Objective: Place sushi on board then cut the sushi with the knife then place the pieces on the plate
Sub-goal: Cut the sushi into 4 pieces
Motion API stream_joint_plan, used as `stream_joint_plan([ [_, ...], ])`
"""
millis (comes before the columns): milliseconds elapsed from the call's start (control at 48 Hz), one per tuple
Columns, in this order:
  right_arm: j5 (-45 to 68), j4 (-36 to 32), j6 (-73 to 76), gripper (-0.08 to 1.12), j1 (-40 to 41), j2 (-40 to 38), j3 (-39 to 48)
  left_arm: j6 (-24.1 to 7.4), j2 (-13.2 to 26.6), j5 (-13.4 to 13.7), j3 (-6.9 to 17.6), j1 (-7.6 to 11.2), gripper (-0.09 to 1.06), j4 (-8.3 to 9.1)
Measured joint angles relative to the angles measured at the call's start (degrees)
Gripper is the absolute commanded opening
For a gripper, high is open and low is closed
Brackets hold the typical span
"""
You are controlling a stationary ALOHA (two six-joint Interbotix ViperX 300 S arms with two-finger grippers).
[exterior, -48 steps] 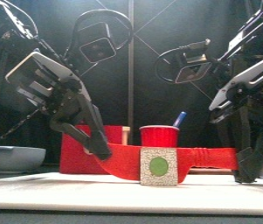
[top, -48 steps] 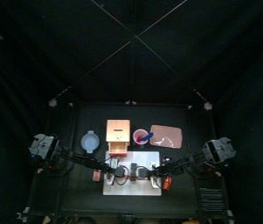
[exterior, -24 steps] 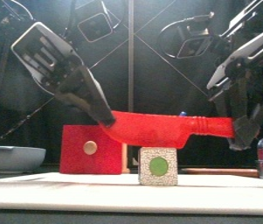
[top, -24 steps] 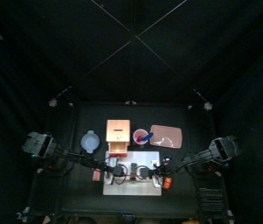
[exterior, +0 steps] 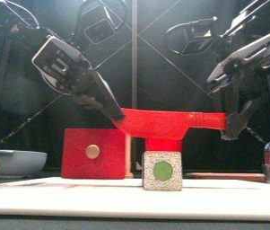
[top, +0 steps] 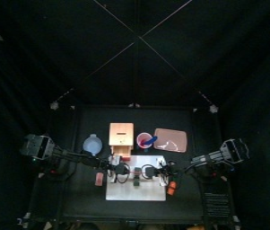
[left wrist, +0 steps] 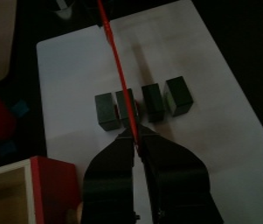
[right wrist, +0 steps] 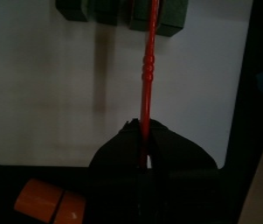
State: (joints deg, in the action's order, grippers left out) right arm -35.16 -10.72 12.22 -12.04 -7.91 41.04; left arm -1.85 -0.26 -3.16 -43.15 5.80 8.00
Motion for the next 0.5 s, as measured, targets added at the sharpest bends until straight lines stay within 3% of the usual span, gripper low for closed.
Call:
stream_joint_plan([
  [500, 1.67, -0.26, 0.0, 0.28, 0.44, 2.37, 0.09, 0.09, 2.46, 0.0, -0.09, -0.53, 0.4, 0.0],
])
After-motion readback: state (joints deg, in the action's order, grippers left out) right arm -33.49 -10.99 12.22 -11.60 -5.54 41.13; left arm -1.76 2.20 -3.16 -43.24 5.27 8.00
